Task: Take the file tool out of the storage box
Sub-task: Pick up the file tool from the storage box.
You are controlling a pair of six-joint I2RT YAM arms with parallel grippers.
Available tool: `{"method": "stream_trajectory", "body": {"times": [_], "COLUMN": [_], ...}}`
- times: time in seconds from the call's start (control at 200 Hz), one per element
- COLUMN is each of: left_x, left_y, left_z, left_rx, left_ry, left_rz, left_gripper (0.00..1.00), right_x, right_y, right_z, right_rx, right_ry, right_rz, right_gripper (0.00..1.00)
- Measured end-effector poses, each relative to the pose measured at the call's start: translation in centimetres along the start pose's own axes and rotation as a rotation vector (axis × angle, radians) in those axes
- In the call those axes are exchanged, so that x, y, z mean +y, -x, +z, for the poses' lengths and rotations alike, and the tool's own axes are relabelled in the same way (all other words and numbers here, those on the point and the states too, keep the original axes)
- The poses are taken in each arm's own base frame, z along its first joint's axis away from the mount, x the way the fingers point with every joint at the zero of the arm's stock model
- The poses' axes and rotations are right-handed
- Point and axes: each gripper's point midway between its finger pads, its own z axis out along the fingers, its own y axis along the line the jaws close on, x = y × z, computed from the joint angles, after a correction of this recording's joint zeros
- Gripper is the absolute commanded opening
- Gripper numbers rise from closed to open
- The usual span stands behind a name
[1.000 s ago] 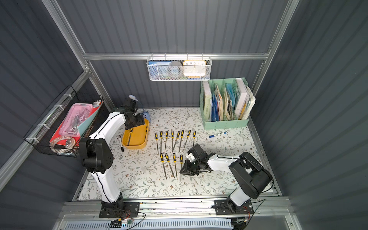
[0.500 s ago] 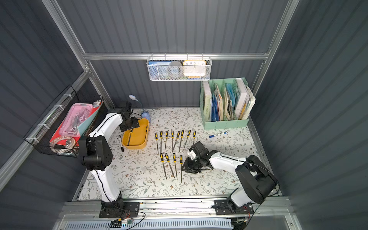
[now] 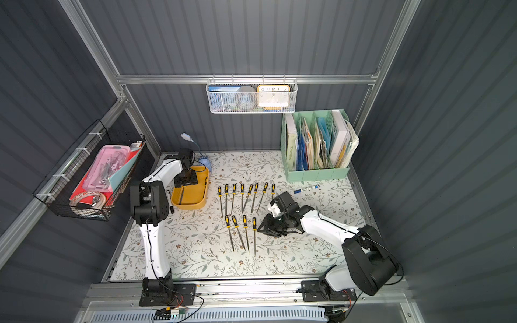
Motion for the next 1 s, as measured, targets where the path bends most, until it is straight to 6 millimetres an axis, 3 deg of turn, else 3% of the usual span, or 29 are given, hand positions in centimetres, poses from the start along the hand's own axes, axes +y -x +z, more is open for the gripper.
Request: {"method": "stream_trajectory", "body": {"times": [0.22, 0.44, 0.51, 0.66, 0.83, 0.961, 1.001], "left_x": [0.0, -0.2, -0.3, -0.7, -1.1, -1.1, -1.1], "left_y": [1.8, 1.5, 2.3, 2.8, 2.8, 2.7, 2.7], "left_z": [0.1, 2.4, 2.4, 3.0, 3.1, 3.1, 3.0], "left_rx": [-0.048, -0.030, -0.050, -0.067, -0.066, -0.068, -0.070], "left_ry": [0.022, 0.051, 0.053, 0.045, 0.024, 0.019, 0.016], "left_rz": [-0.005, 0.015, 0.010, 0.008, 0.012, 0.004, 0.008], "left_gripper": [0.62, 0.54, 0.53, 0.29, 0.24, 0.00, 0.00], "right_x": [-0.4, -0.8, -1.0, -1.2, -1.3, -1.4, -1.4], "right_y": [0.1, -0.1, -0.4, -0.9, -0.8, -0.7, -0.7], "right_z": [-0.2, -0.4, -0.4, -1.2, -2.2, -2.5, -2.5], "right_rx": [0.004, 0.017, 0.028, 0.033, 0.024, 0.022, 0.022], "right_ry": [-0.004, -0.011, -0.019, -0.027, -0.028, -0.031, -0.031], "right_rz": [0.006, 0.014, 0.016, 0.015, 0.017, 0.017, 0.014], "right_gripper": [0.38, 0.38, 0.38, 0.38, 0.38, 0.38, 0.38]}}
